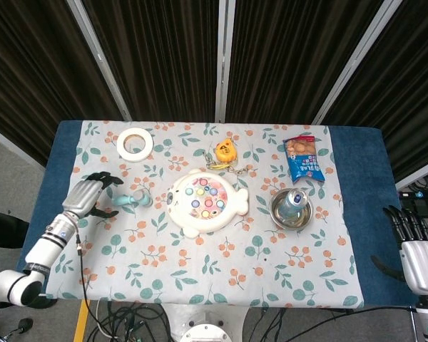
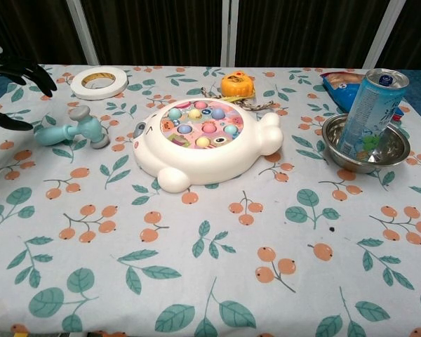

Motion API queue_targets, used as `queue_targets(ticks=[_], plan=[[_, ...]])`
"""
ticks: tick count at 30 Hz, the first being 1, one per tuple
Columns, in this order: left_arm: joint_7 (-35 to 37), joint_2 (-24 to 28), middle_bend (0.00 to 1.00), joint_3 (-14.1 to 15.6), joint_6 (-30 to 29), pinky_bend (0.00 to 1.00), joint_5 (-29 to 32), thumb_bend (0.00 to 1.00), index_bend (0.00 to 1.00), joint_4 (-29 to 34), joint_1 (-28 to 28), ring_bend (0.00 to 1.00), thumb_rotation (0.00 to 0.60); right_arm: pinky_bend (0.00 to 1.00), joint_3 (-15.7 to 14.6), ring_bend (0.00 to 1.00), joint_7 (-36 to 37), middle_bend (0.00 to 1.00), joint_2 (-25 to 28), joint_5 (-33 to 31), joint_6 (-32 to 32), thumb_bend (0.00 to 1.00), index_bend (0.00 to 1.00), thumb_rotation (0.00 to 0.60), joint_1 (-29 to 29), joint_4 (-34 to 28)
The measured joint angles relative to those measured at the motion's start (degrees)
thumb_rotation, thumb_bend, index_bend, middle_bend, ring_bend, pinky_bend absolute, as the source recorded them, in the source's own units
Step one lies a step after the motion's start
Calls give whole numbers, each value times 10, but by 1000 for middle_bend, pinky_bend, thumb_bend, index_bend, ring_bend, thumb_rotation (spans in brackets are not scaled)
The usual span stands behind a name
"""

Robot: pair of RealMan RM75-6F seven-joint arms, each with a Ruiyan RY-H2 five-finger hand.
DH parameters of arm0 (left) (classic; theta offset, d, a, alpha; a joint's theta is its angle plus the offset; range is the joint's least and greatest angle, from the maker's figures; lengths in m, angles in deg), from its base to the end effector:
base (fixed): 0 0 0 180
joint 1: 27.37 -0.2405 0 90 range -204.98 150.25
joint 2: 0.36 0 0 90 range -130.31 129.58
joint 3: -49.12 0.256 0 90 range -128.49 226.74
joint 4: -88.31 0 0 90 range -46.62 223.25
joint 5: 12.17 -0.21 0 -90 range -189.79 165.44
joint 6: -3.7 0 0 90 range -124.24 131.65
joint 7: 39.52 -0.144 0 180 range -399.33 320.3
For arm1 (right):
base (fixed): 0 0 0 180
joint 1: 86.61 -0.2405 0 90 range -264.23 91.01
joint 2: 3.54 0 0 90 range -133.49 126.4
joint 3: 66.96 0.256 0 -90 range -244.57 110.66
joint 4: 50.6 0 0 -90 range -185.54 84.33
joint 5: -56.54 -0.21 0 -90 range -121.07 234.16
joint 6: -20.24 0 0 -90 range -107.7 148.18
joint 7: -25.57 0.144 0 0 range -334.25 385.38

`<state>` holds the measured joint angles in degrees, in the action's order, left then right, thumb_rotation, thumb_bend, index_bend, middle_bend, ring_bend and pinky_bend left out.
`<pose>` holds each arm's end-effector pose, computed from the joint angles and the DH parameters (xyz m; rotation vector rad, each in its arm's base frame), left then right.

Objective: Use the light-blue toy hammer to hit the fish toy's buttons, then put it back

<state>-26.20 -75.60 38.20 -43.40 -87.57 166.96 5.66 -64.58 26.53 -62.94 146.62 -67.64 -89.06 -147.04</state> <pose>-0.2507 0.3496 0.0647 -1.6781 -1.2617 -0.9364 -0.2984 -0.1656 0.1796 1.4008 -0.8740 0.9443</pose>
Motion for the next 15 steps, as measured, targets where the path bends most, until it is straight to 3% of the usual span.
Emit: queue_targets(ticks=[8,15], plan=[[12,-37,320,-1,31,204,33,242,302,-43,26,170,600,0,1,0,2,76,-2,-4,7,77,0,600,-4,2],[-27,-60,350,6,35,230,39,255,309,-57,40,194,600,0,0,0,8,76,-6,-7,11,76,0,600,-4,9]])
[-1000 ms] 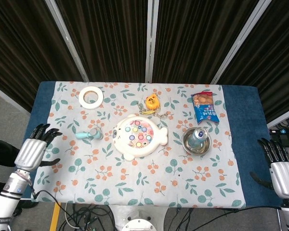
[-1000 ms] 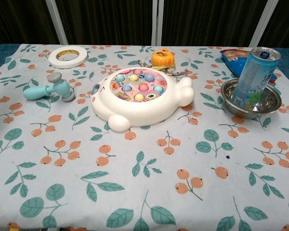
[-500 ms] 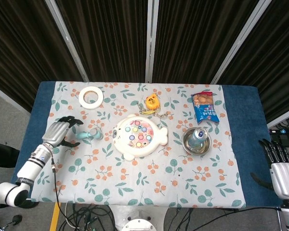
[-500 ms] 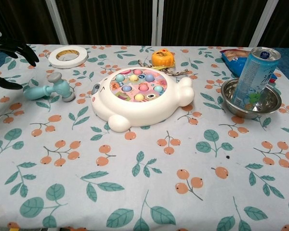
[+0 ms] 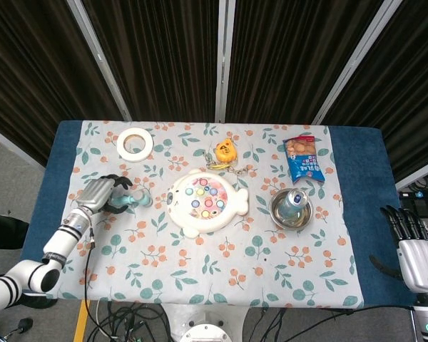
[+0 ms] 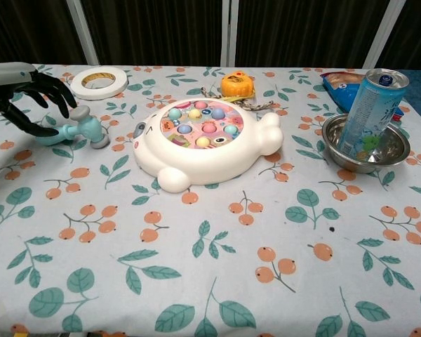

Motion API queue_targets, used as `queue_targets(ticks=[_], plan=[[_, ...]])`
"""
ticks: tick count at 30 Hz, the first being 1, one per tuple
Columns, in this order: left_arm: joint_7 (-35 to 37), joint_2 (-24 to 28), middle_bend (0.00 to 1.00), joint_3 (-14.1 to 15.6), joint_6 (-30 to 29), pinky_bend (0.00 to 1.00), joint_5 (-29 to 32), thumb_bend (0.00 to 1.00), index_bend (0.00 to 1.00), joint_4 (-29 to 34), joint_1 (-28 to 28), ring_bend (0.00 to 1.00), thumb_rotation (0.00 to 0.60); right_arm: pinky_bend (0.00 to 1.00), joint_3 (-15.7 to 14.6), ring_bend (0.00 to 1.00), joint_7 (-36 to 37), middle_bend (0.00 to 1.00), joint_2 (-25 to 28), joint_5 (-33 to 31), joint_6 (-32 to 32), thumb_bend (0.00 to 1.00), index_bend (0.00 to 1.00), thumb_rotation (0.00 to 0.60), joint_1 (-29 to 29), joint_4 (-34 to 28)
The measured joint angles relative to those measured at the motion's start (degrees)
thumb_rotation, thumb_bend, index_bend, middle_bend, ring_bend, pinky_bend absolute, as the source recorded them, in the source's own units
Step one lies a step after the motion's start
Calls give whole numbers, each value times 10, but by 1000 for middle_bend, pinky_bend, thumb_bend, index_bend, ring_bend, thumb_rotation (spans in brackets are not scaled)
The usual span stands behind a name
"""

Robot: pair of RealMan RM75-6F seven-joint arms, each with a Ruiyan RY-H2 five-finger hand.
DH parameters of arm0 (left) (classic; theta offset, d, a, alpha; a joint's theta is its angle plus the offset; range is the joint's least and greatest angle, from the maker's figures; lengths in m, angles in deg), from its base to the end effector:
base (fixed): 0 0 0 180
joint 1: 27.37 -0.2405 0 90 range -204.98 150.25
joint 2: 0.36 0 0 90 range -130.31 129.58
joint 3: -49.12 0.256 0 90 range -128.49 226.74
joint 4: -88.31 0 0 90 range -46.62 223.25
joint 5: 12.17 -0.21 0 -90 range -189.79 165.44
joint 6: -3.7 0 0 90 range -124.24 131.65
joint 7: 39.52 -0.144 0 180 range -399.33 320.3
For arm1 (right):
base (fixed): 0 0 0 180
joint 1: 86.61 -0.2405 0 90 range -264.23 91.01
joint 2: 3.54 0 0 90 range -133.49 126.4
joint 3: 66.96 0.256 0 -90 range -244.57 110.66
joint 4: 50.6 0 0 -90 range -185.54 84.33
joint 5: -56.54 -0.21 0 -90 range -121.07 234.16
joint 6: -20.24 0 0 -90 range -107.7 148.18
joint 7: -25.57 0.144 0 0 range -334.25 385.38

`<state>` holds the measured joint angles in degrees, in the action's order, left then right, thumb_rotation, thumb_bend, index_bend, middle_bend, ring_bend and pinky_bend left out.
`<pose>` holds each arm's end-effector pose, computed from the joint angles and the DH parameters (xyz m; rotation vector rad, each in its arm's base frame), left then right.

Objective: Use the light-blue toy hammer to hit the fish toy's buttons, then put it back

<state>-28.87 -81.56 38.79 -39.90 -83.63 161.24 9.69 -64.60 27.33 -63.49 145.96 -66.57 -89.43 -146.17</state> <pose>-0.2441 0.3658 0.0320 -1.7079 -1.2809 -0.8802 -0.3023 -0.1677 0.1762 1.4015 -0.8954 0.9372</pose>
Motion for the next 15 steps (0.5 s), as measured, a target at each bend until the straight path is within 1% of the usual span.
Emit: queue_targets(ticks=[5,10,15], plan=[[-40,-16,368,2,-2,255,18,260,328,-4,8,213,600,0,0,0,6,76,-1,-2,1,77,0,600,0,6],[-86,-29,395,5,-17,289,32,263,358,-7,11,238,600,0,-1,0,12,76,-3,-5,3,77,0,600,1,11],[-107,-37,416,3,-26,313,48,284,385,-3,15,262,600,0,-1,0,18,76,-5,-6,6,76,0,600,0,17]])
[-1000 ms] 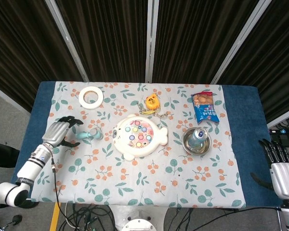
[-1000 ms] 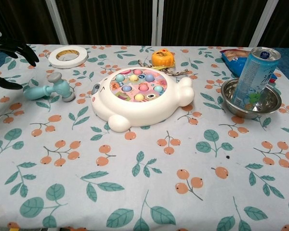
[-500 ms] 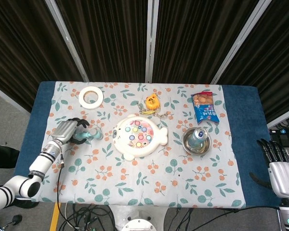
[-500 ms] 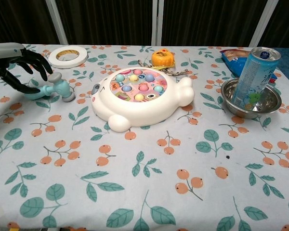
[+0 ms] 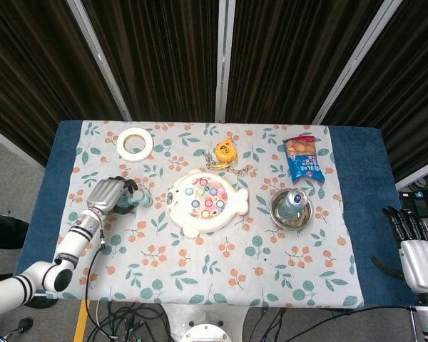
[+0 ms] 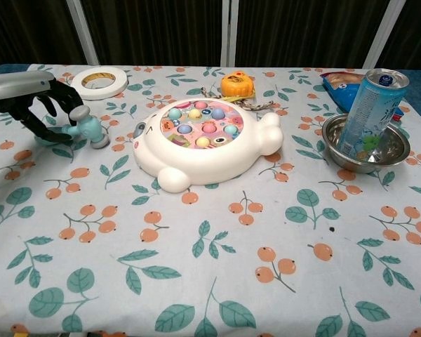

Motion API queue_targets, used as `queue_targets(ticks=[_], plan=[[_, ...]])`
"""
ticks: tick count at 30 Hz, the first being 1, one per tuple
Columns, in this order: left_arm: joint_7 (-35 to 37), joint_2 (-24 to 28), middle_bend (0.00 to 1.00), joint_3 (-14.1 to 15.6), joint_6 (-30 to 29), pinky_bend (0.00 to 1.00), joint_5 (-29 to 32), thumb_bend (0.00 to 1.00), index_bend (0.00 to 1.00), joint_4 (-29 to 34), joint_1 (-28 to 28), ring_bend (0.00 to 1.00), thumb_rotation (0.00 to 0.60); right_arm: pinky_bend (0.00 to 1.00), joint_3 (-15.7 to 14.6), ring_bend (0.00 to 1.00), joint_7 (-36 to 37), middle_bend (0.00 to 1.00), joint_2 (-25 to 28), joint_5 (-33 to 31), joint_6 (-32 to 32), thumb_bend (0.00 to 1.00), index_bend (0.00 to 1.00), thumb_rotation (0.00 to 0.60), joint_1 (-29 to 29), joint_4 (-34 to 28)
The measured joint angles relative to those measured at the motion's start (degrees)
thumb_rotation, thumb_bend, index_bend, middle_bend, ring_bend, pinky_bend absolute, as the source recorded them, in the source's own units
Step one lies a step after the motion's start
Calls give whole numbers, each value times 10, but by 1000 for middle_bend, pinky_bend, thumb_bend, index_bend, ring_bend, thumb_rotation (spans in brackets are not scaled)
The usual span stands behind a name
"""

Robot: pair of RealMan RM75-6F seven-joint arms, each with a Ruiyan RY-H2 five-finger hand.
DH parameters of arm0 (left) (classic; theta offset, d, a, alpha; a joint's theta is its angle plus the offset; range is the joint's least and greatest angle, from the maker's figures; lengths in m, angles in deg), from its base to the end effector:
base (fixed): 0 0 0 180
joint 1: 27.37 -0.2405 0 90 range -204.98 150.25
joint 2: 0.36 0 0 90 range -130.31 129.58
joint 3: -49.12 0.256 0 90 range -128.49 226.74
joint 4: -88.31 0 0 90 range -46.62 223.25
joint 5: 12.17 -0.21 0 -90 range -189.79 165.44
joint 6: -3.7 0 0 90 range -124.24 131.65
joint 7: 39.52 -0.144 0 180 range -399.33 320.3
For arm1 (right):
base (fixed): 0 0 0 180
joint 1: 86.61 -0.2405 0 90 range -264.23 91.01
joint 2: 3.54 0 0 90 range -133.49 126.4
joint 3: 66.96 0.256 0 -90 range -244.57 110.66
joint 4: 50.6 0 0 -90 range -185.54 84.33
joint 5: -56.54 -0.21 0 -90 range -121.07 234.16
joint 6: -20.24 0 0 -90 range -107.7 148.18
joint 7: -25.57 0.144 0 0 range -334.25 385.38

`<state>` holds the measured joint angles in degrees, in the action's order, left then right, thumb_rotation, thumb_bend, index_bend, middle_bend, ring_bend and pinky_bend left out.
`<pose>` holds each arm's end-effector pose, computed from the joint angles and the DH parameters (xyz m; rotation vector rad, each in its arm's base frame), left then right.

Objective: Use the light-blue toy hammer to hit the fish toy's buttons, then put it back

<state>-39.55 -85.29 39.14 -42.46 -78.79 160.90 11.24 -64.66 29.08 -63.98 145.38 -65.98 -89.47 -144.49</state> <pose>-0.2309 0.3674 0.0134 -1.7347 -1.1746 -0.8390 -0.3095 -0.1680 0.1754 1.3940 -0.9152 0.9321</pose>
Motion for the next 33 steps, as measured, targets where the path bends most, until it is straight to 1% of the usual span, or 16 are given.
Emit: queue_targets(ticks=[9,17,23,27,33], plan=[[-18,-13,417,4,-9,313,4,305,412,-10,4,262,600,0,0,0,5,76,-2,-3,4,76,0,600,-1,6],[-24,-23,438,10,-17,319,-1,314,442,-19,4,275,600,0,0,0,6,77,-4,-6,6,77,0,600,-1,8],[-25,-29,440,11,-20,331,-2,347,447,-25,4,275,600,0,0,0,6,77,-4,-7,8,76,0,600,-2,7],[-24,-30,454,12,-21,337,-6,379,468,-27,4,288,600,0,0,0,5,77,-5,-7,9,77,0,600,-2,8],[-21,-30,469,13,-23,343,-10,382,489,-30,4,302,600,0,-1,0,5,77,-5,-6,8,76,0,600,-2,7]])
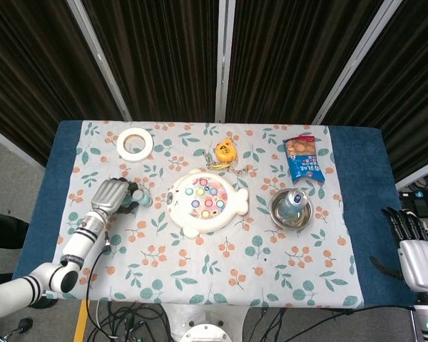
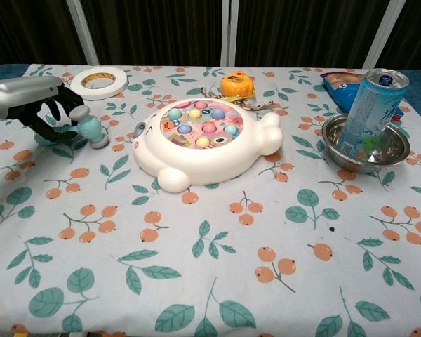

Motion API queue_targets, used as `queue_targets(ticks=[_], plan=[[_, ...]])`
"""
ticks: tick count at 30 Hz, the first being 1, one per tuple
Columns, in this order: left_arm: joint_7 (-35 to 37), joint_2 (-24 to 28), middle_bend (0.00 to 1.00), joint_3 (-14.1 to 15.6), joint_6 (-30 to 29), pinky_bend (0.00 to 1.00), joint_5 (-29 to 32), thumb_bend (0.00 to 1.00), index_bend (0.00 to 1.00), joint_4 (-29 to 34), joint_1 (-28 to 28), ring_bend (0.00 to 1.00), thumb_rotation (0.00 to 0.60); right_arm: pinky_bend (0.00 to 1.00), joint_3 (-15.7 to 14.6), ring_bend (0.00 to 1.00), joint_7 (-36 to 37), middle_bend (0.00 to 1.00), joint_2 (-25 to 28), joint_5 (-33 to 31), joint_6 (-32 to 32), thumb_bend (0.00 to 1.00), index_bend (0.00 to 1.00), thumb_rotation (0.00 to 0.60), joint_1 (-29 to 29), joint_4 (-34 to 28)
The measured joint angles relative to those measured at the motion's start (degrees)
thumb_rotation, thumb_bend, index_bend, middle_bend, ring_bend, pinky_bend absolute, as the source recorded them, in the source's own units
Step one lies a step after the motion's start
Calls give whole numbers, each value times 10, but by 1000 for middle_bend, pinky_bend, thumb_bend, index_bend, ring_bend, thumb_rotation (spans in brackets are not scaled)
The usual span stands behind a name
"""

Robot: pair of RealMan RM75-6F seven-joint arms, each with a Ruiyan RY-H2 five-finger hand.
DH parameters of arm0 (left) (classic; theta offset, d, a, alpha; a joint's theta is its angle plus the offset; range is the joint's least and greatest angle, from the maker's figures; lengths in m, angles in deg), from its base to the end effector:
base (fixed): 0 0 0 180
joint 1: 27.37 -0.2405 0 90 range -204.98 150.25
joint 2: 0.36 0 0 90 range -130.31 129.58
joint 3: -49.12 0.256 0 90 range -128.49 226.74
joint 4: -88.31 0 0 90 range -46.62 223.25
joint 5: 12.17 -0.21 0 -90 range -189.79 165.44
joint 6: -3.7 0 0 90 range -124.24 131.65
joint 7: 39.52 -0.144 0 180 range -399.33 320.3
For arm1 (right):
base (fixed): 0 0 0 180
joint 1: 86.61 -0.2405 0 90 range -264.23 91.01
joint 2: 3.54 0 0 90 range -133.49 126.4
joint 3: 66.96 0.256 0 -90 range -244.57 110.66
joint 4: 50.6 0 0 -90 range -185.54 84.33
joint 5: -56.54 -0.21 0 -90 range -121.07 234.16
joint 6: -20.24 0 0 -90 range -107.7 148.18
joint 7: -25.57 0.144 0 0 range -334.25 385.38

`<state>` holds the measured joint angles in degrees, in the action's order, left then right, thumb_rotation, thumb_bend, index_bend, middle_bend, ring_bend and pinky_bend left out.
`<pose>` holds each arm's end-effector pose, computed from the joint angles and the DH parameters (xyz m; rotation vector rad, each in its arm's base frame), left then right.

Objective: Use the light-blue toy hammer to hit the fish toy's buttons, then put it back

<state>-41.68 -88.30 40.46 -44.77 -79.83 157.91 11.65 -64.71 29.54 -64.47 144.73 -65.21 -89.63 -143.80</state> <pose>-0.2305 0.3664 0.0012 -1.7584 -1.1017 -0.8276 -0.3132 -0.1688 0.1727 1.3906 -0.9322 0.9225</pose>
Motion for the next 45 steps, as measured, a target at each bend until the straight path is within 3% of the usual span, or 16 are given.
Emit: queue_targets(ticks=[17,26,37,45], plan=[[32,-9,500,9,-4,396,-26,389,519,-24,-4,331,600,0,-1,0,-2,77,0,0,-1,76,0,600,1,-2],[67,-12,554,11,-19,506,-55,500,543,-41,-5,403,600,0,-1,0,-3,77,1,-2,-1,76,0,600,3,-4],[160,24,609,12,-81,581,-139,524,561,-28,-4,476,600,0,0,0,-16,82,4,2,-5,76,0,600,3,-15],[191,56,620,13,-54,676,-176,546,562,4,39,519,600,0,-1,0,-36,82,14,11,-21,77,0,600,9,-33]])
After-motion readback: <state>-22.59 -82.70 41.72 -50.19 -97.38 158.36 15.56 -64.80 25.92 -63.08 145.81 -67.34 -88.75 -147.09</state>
